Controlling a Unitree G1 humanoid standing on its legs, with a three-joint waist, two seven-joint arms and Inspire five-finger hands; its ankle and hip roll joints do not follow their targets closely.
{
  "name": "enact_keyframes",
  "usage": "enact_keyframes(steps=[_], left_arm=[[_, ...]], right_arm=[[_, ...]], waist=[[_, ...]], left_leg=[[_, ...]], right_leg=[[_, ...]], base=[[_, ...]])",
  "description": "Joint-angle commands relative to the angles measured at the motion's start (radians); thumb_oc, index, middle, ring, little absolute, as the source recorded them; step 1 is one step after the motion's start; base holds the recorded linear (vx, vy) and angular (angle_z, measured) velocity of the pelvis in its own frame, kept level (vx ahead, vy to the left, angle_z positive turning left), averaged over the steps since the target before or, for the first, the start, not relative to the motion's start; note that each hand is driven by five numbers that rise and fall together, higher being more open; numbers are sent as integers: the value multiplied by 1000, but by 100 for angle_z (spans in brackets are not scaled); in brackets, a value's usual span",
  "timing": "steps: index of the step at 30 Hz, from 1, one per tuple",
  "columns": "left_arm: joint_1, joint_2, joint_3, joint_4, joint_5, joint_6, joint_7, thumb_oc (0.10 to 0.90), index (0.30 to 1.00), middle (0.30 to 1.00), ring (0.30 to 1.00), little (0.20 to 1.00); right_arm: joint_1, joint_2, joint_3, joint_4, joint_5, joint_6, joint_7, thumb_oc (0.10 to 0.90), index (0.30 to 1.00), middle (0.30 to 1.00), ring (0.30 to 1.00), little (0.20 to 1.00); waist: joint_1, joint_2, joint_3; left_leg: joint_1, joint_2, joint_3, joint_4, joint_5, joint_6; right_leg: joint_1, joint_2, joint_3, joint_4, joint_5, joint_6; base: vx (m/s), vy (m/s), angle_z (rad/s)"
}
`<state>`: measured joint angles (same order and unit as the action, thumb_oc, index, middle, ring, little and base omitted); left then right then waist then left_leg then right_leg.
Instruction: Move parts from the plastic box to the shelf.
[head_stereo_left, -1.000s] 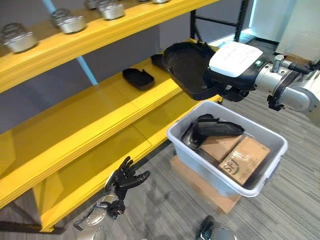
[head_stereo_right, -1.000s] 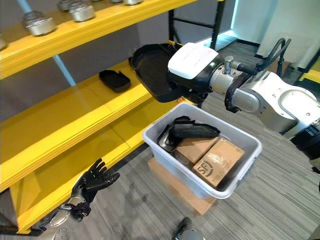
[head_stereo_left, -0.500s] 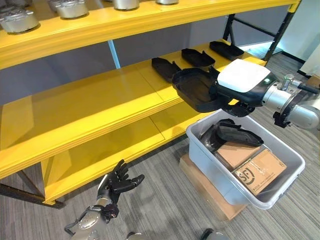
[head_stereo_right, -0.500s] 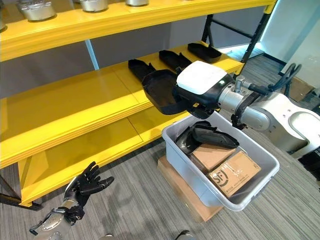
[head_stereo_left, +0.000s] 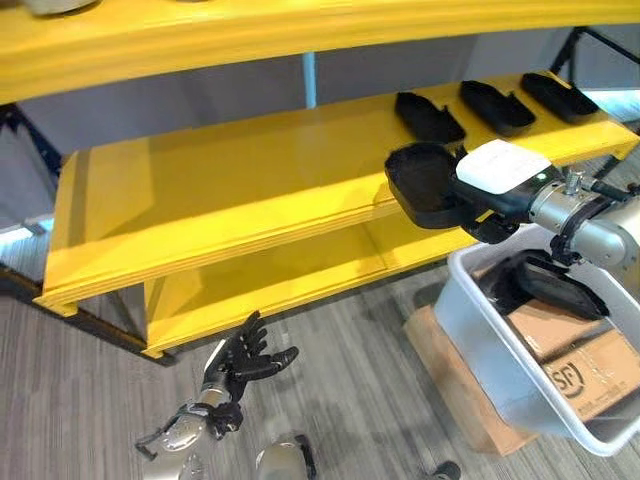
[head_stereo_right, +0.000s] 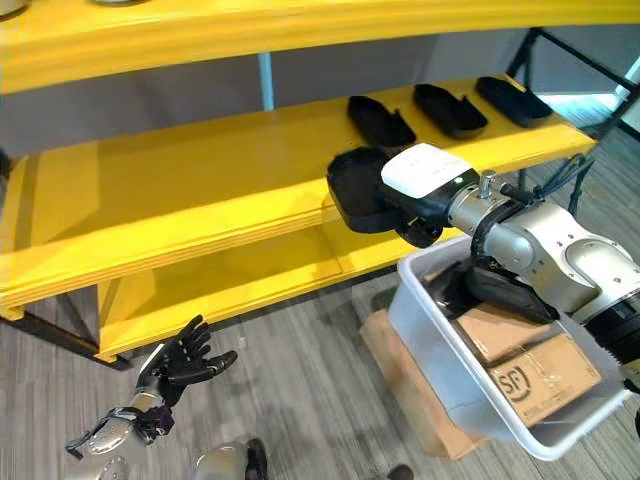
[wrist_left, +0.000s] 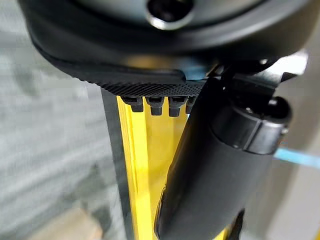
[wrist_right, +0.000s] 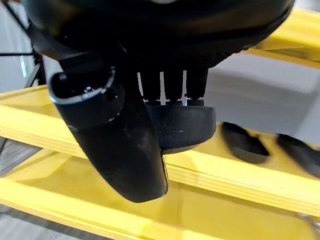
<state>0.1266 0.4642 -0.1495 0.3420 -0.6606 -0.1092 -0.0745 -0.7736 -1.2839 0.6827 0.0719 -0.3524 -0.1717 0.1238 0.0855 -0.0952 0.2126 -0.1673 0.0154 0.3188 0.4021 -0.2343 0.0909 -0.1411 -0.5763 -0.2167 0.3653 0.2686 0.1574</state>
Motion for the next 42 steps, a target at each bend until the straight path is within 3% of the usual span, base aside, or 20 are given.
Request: enact_keyframes(steps=[1,4,10,15,28,42], left_arm=[[-71,66,-13,-132,21,-82,-16,900,1000,1000,1000,1000],[-103,57,-38,-130,37,-79,-15,900,1000,1000,1000,1000],[-148,30,-72,-124,28,-87,-15,900,1000,1000,1000,1000],[-120,-9,-65,-138,28,-87,-24,900,1000,1000,1000,1000],[-80,-31,-67,-142,41,-76,-34,900,1000,1000,1000,1000],[-76,-45,-66,-137,44,-86,-22,900,1000,1000,1000,1000]], right_arm=[[-126,-46,-214,-41,17,14,-92,400,300,300,300,300],[-121,-66,-234,-48,26,14,-94,400,300,300,300,300],[-202,-91,-195,-34,10,19,-84,400,300,300,300,300],[-153,-92,-253,-30,27,11,-78,400,300,300,300,300],[-141,-76,-252,-29,63,0,-70,400,300,300,300,300],[-111,-51,-261,-22,46,-9,-84,400,300,300,300,300]], waist=[[-33,13,-45],[-54,20,-23],[-97,-9,-9],[-92,-32,-53],[-93,0,-113],[-100,18,-129]], left_leg=[[106,64,-58,-201,83,-52],[153,47,-97,-219,72,-54],[197,51,-164,-162,23,-109],[248,57,-180,-143,-16,-127],[308,139,-178,-218,15,-163],[348,164,-169,-293,54,-177]], right_leg=[[-11,203,73,-8,-61,16],[-102,220,79,6,-113,-1],[-109,172,126,-261,-28,56],[-53,195,120,-243,-35,62],[-36,261,94,-172,-147,39],[-37,289,95,-153,-163,30]], base=[[76,179,69],[200,58,72],[164,-154,92],[169,-153,45],[67,-112,-1],[-1,-37,-3]])
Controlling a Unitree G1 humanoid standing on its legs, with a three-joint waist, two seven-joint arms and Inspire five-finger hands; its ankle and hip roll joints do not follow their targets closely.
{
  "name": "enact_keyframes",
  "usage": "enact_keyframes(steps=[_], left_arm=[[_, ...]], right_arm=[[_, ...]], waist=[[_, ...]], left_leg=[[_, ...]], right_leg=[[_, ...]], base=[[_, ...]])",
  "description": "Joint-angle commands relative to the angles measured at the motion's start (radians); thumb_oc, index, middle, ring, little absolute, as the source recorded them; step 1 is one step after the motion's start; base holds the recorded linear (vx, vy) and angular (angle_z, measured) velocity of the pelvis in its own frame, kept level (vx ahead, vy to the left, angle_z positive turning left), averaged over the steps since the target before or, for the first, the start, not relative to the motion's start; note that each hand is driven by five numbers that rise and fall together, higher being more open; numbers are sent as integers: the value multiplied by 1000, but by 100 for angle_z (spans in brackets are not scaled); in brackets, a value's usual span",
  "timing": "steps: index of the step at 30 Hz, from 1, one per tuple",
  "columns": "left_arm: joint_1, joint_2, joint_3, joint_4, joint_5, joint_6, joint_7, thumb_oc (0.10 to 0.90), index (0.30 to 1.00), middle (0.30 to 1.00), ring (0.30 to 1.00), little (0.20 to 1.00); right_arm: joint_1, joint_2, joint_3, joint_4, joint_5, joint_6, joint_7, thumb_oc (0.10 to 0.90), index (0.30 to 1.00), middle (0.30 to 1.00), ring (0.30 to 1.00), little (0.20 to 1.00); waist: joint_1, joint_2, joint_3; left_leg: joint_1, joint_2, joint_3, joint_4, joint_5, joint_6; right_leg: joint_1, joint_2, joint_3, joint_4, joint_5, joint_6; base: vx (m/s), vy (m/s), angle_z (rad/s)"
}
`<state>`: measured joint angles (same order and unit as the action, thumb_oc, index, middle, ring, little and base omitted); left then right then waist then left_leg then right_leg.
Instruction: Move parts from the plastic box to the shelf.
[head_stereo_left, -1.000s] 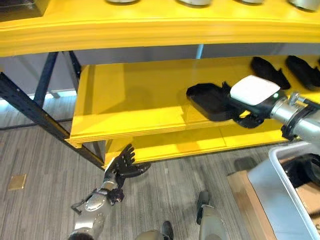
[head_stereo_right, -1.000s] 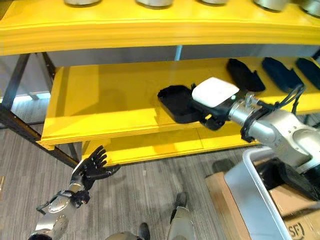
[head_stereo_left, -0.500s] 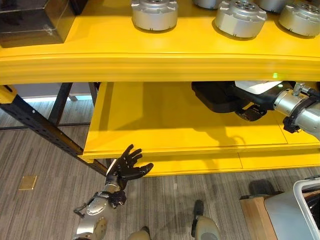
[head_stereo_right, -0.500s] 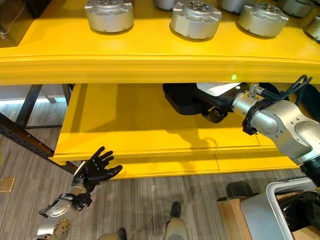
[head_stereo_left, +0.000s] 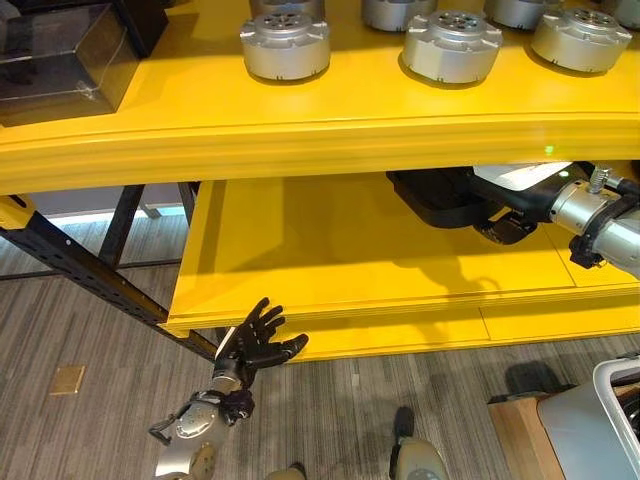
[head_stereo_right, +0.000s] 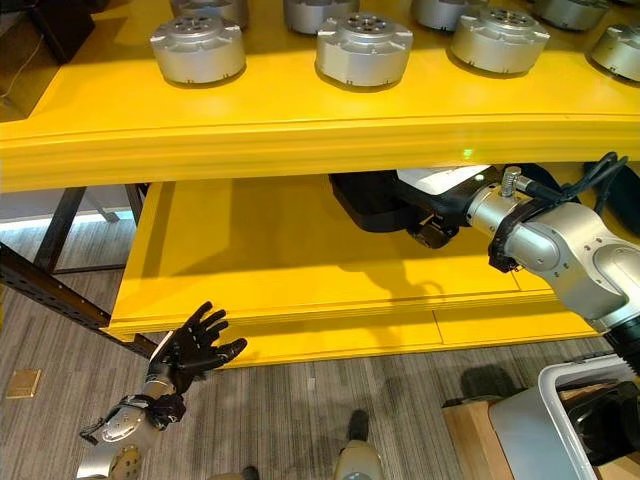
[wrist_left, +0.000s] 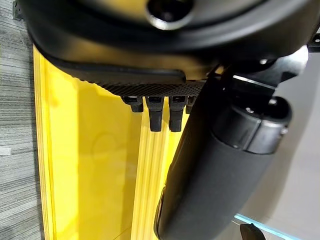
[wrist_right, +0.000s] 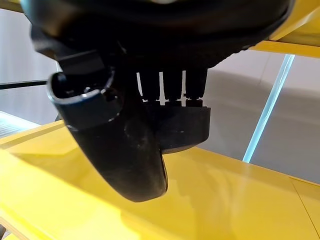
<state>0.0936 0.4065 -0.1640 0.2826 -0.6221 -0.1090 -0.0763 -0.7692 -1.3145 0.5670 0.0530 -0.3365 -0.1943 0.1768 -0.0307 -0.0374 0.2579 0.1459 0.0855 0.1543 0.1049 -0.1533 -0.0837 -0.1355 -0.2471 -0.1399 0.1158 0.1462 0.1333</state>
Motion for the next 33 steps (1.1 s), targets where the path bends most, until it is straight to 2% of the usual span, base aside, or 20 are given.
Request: enact_keyframes(steps=[1,5,8,10,12,13,14,15,16,17,18,20,21,22,23,24,25,27,33], left_arm=[[-45,13,-51,-76,7,-87,-19,900,1000,1000,1000,1000],[-58,14,-48,-71,1,-93,-11,900,1000,1000,1000,1000],[-61,10,-44,-71,-9,-94,-4,900,1000,1000,1000,1000],[-55,7,-42,-74,-16,-96,0,900,1000,1000,1000,1000],[-41,5,-34,-76,-27,-95,3,900,1000,1000,1000,1000],[-40,6,-35,-83,-30,-92,6,900,1000,1000,1000,1000],[-39,9,-34,-90,-30,-90,6,900,1000,1000,1000,1000],[-39,8,-33,-91,-31,-89,6,900,1000,1000,1000,1000],[-35,9,-28,-90,-32,-85,3,900,1000,1000,1000,1000],[-25,7,-27,-90,-33,-83,1,900,1000,1000,1000,1000],[-18,-1,-31,-92,-33,-77,-4,900,1000,1000,1000,1000],[-27,1,-37,-85,-21,-75,-1,900,1000,1000,1000,1000],[-28,-1,-39,-84,-21,-77,0,900,1000,1000,1000,1000],[-22,2,-40,-87,-26,-76,-8,900,1000,1000,1000,1000],[-23,1,-45,-81,-26,-74,-8,900,1000,1000,1000,1000],[-26,-1,-55,-81,-20,-76,-3,900,1000,1000,1000,1000],[-31,-9,-56,-87,-27,-75,-9,900,1000,1000,1000,1000],[-35,-9,-65,-84,-21,-76,-9,900,1000,1000,1000,1000],[-28,-8,-54,-84,-14,-74,-4,900,1000,1000,1000,1000]], right_arm=[[-117,-20,-143,-3,30,13,-136,400,300,300,300,300],[-125,-18,-131,6,29,15,-138,400,300,300,300,300],[-136,-16,-117,4,25,16,-143,400,300,300,300,300],[-158,-6,-96,8,26,16,-149,400,300,300,300,300],[-200,3,-59,19,34,16,-156,400,300,300,300,300],[-223,4,-41,31,38,21,-158,400,300,300,300,300],[-236,3,-30,35,39,26,-159,400,300,300,300,300],[-244,4,-23,38,40,26,-160,400,300,300,300,300],[-248,7,-17,39,44,25,-161,400,300,300,300,300],[-223,12,-28,34,42,24,-163,400,300,300,300,300],[-179,5,-52,22,43,31,-155,400,300,300,300,300],[-118,12,-97,-5,45,27,-152,400,300,300,300,300],[-91,14,-113,-28,40,22,-148,400,300,300,300,300],[-82,18,-120,-41,33,20,-141,400,300,300,300,300],[-59,28,-141,-31,29,19,-144,400,300,300,300,300],[-50,42,-147,-22,24,23,-152,400,300,300,300,300],[-22,29,-170,-18,32,17,-151,400,300,300,300,300],[-16,25,-183,-15,40,20,-151,400,300,300,300,300],[-7,24,-188,-14,42,22,-147,400,300,300,300,300]], waist=[[15,-39,-175],[11,-35,-183],[10,-30,-187],[26,-31,-180],[44,-36,-163],[61,-49,-144],[76,-66,-128],[71,-63,-126],[76,-75,-112],[74,-72,-111],[67,-54,-114],[68,-43,-126],[69,-34,-128],[70,-32,-128],[62,-25,-137],[71,-22,-138],[57,-27,-155],[63,-32,-165],[71,-43,-177]], left_leg=[[37,99,-4,-2,-21,-4],[39,129,-4,-19,7,-22],[28,167,-9,8,42,-40],[-22,184,-29,113,117,-52],[-128,187,-88,323,231,-52],[-181,173,-113,421,280,-46],[-214,158,-120,482,300,-37],[-222,158,-126,492,298,-36],[-248,162,-104,545,290,-26],[-256,185,-60,525,279,-24],[-278,213,1,365,259,-39],[-278,201,36,160,262,-47],[-286,202,59,98,286,-60],[-260,220,78,112,268,-59],[-232,215,86,49,269,-60],[-214,189,44,40,264,-58],[-195,184,77,30,239,-53],[-173,171,84,24,216,-45],[-153,150,108,1,201,-32]], right_leg=[[-44,-38,17,100,-44,53],[-46,-17,6,119,-86,37],[-41,16,-5,128,-125,13],[-12,51,-3,102,-147,-12],[36,84,-5,59,-160,-59],[64,89,-8,36,-162,-82],[81,89,-8,24,-162,-98],[83,89,-12,23,-161,-98],[97,93,-16,13,-165,-109],[114,93,-28,3,-172,-110],[147,89,-45,-26,-176,-91],[163,80,-48,-45,-172,-68],[168,78,-52,-38,-177,-62],[173,83,-49,-28,-187,-64],[174,83,-54,-35,-187,-55],[180,74,-51,-38,-182,-50],[190,62,-63,-40,-178,-45],[199,42,-56,-46,-169,-34],[199,21,-57,-44,-161,-15]], base=[[-35,-53,0],[-30,-106,0],[-31,-177,3],[-57,-242,5],[-66,-277,-3],[-54,-288,-8],[-49,-191,10],[-42,-192,11],[3,-161,5],[83,-137,8],[134,11,27],[119,120,87],[84,80,69],[97,79,17],[102,87,-44],[161,122,-47],[159,109,-55],[134,109,-28],[69,70,-6]])
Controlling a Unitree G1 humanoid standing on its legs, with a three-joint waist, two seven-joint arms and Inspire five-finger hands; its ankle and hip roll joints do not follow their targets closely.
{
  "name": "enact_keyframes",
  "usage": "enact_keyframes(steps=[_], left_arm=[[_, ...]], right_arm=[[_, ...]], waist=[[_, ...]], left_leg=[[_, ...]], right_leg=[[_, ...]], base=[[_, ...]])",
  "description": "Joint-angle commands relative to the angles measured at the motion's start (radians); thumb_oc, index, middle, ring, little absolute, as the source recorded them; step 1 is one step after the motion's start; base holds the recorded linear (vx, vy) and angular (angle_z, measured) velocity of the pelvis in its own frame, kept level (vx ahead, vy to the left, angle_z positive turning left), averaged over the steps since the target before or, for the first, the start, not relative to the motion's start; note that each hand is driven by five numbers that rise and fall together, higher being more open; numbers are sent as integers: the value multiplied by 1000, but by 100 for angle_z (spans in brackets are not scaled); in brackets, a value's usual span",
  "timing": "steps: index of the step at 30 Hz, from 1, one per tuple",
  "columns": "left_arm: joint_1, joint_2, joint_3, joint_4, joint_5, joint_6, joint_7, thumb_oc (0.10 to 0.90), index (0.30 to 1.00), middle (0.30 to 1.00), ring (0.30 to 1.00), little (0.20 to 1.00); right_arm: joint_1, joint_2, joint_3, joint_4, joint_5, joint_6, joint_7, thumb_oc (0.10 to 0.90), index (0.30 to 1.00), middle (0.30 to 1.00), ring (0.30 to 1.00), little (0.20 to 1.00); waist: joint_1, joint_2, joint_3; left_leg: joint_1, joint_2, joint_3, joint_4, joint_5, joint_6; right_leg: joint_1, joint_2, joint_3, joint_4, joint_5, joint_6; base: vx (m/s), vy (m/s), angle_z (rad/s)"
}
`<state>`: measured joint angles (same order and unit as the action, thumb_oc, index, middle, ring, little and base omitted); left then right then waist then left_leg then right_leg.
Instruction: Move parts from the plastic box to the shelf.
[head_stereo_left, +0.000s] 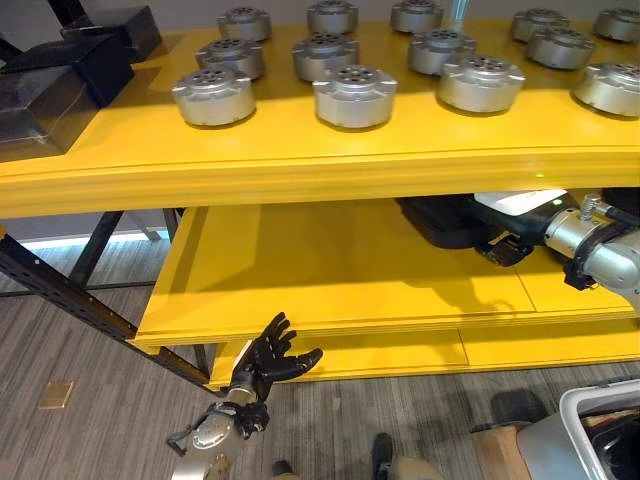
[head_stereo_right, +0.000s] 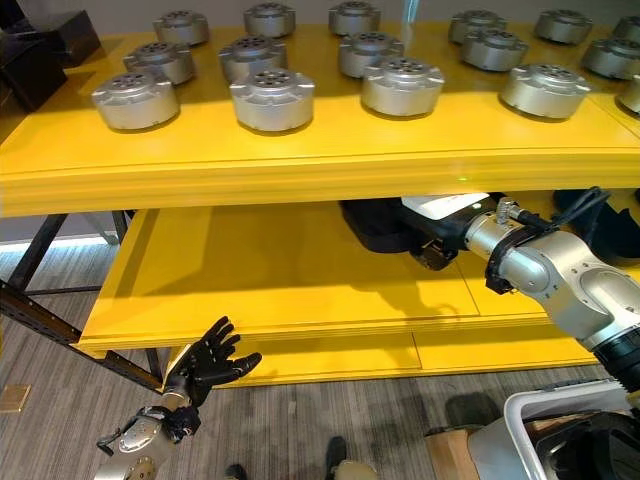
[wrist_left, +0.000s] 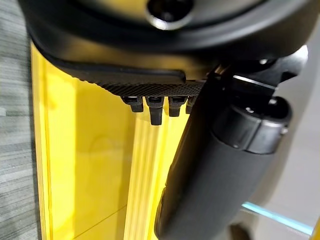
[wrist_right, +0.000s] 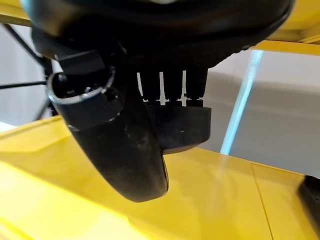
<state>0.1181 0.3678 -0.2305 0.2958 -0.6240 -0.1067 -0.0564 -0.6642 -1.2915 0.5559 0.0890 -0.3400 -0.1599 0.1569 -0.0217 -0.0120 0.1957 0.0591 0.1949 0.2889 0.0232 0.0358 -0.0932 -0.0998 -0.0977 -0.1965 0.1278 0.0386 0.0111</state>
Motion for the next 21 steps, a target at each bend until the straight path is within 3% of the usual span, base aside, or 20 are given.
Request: enact_keyframes(steps=[1,10,15,20,21], left_arm=[[-52,32,15,-95,-13,-77,-23,900,1000,1000,1000,1000],[-49,33,17,-102,-3,-76,-23,900,1000,1000,1000,1000],[-69,46,-4,-107,2,-74,-26,900,1000,1000,1000,1000],[-102,78,-20,-95,8,-80,-22,900,1000,1000,1000,1000],[-114,86,-27,-89,9,-81,-22,900,1000,1000,1000,1000]], right_arm=[[-112,-1,-178,-50,43,-12,-127,400,300,300,300,300],[-77,0,-202,-47,37,-8,-122,400,300,300,300,300],[-70,4,-214,-43,38,-5,-128,400,300,300,300,300],[-107,-2,-195,-40,26,1,-126,400,300,300,300,300],[-119,-6,-190,-37,26,3,-126,400,300,300,300,300]], waist=[[62,-71,-116],[60,-85,-122],[58,-94,-109],[47,-93,-61],[43,-90,-55]], left_leg=[[-65,37,-27,82,8,-20],[-62,10,-18,83,-32,1],[-93,-14,-29,141,-84,25],[-135,-24,-44,196,-113,51],[-151,-26,-57,209,-117,57]], right_leg=[[162,-131,1,-56,-52,109],[155,-158,8,-54,-34,138],[126,-182,20,-5,-34,156],[25,-185,86,140,1,180],[13,-179,124,169,2,184]], base=[[53,67,1],[35,58,2],[10,82,0],[-87,87,-5],[-57,-8,0]])
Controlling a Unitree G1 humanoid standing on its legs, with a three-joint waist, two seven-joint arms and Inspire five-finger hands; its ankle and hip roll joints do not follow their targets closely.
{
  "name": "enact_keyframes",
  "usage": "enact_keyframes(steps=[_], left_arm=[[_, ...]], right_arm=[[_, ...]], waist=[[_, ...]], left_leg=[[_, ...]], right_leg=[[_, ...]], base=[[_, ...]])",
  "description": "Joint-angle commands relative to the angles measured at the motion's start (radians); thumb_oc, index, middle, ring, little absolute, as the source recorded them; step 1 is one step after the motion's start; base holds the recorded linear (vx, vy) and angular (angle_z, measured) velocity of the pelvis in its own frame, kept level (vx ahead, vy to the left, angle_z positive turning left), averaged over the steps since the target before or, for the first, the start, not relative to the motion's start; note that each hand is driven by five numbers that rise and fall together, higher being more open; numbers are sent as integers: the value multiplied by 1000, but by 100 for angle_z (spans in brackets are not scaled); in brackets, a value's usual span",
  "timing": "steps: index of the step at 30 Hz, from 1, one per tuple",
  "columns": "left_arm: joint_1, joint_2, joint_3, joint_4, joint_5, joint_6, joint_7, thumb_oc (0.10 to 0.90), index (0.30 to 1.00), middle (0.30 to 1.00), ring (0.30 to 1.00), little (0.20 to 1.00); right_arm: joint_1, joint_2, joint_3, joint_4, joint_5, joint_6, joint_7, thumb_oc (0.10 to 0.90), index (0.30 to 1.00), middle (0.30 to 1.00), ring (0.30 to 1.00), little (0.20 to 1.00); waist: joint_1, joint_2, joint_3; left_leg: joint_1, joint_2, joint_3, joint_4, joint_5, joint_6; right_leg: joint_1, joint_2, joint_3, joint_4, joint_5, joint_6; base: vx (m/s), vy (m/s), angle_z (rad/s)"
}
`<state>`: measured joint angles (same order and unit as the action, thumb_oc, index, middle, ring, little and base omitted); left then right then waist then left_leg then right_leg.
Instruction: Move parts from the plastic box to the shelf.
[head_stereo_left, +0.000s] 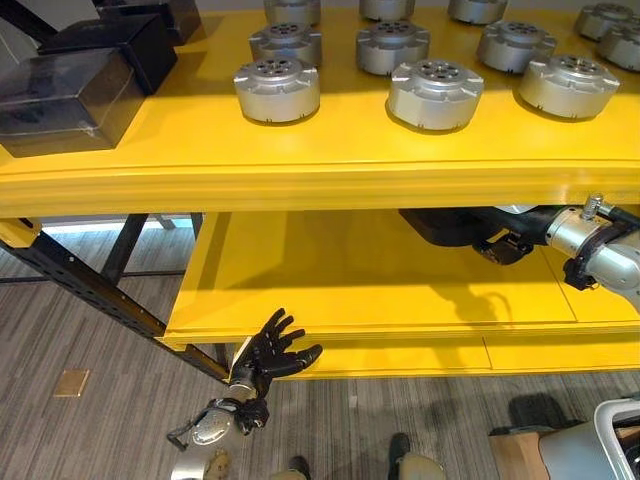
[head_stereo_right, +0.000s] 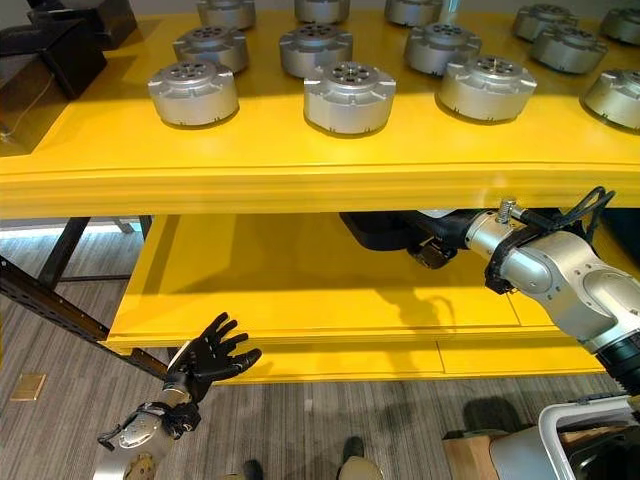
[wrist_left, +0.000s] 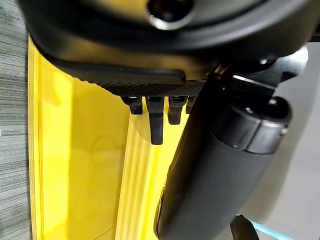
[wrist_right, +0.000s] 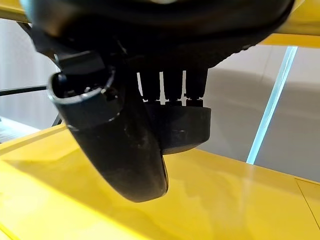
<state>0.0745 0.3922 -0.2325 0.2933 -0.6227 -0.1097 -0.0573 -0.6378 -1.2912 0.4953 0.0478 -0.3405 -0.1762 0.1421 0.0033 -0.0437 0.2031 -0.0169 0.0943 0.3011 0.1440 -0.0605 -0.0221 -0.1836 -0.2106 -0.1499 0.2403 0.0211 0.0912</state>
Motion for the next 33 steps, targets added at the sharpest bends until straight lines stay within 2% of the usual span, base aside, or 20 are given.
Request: enact_keyframes(steps=[1,2,4,5,6,7,8,9,11,12,14,16,20,27,33], left_arm=[[-76,66,-23,-84,6,-79,-20,900,1000,1000,1000,1000],[-78,71,-16,-84,5,-81,-16,900,1000,1000,1000,1000],[-81,78,-8,-92,-2,-84,-6,900,1000,1000,1000,1000],[-81,81,4,-96,-17,-89,1,900,1000,1000,1000,1000],[-80,81,5,-96,-18,-89,1,900,1000,1000,1000,1000],[-79,80,20,-93,-23,-93,6,900,1000,1000,1000,1000],[-67,66,38,-91,-21,-98,13,900,1000,1000,1000,1000],[-66,66,38,-92,-21,-98,13,900,1000,1000,1000,1000],[-52,59,48,-93,-20,-99,16,900,1000,1000,1000,1000],[-25,53,65,-95,-22,-97,19,900,1000,1000,1000,1000],[-15,48,70,-97,-22,-95,16,900,1000,1000,1000,1000],[4,44,73,-102,-27,-87,-2,900,1000,1000,1000,1000],[23,37,67,-109,-32,-81,-19,900,1000,1000,1000,1000],[38,29,74,-113,-34,-77,-20,900,1000,1000,1000,1000],[36,32,78,-116,-34,-80,-15,900,1000,1000,1000,1000]], right_arm=[[-158,-5,-124,8,19,21,-112,400,300,300,300,300],[-162,-3,-120,14,10,22,-115,400,300,300,300,300],[-196,-4,-85,23,-19,23,-120,400,300,300,300,300],[-209,-22,-68,22,-38,23,-113,400,300,300,300,300],[-213,-21,-64,23,-38,23,-113,400,300,300,300,300],[-212,-33,-68,23,-39,24,-115,400,300,300,300,300],[-193,-29,-82,27,-37,24,-117,400,300,300,300,300],[-191,-29,-83,27,-37,24,-117,400,300,300,300,300],[-187,-26,-80,23,-31,22,-114,400,300,300,300,300],[-193,-19,-69,19,-21,20,-106,400,300,300,300,300],[-176,-17,-77,20,-17,19,-101,400,300,300,300,300],[-139,-28,-103,4,14,14,-90,400,300,300,300,300],[-144,-28,-102,3,25,6,-94,400,300,300,300,300],[-165,-10,-89,-8,16,1,-100,400,300,300,300,300],[-233,23,-47,6,8,0,-112,400,300,300,300,300]], waist=[[22,-52,-64],[32,-45,-68],[52,-36,-73],[51,-53,-83],[49,-49,-81],[53,-64,-88],[65,-89,-101],[66,-90,-102],[72,-96,-105],[86,-94,-109],[84,-91,-111],[73,-79,-113],[68,-57,-112],[66,-35,-106],[78,-33,-95]], left_leg=[[-84,79,-68,94,-21,-14],[-89,87,-62,95,-18,-17],[-106,120,-54,116,-22,-35],[-132,132,-48,144,-17,-44],[-132,135,-51,152,-24,-45],[-140,141,-39,173,-24,-60],[-134,145,-24,182,-23,-70],[-132,144,-22,181,-24,-70],[-125,152,-16,182,-20,-76],[-116,187,-14,174,-6,-92],[-113,201,-18,165,10,-103],[-86,245,-30,116,54,-128],[-44,290,-27,80,92,-148],[-14,316,-26,77,106,-155],[-22,323,-36,118,78,-155]], right_leg=[[99,-92,81,52,28,101],[109,-130,60,38,37,91],[153,-251,-28,-23,140,90],[175,-272,-33,-80,164,93],[183,-269,-37,-83,163,94],[202,-266,-56,-112,134,103],[202,-278,-75,-120,128,129],[202,-279,-74,-121,129,130],[197,-276,-72,-120,136,136],[210,-245,-90,-120,82,135],[219,-231,-94,-123,64,131],[240,-176,-101,-131,3,111],[260,-128,-111,-125,-42,100],[254,-102,-97,-87,-73,86],[249,-108,-101,-34,-94,82]], base=[[-70,-26,4],[-62,-71,19],[-100,-198,21],[-78,-203,-1],[-47,-161,-10],[22,-120,-14],[16,-119,-23],[36,-133,-35],[8,-142,-58],[-13,-246,-50],[-6,-211,-9],[4,-237,-6],[15,-164,-11],[-2,-62,-4],[-10,-9,0]])
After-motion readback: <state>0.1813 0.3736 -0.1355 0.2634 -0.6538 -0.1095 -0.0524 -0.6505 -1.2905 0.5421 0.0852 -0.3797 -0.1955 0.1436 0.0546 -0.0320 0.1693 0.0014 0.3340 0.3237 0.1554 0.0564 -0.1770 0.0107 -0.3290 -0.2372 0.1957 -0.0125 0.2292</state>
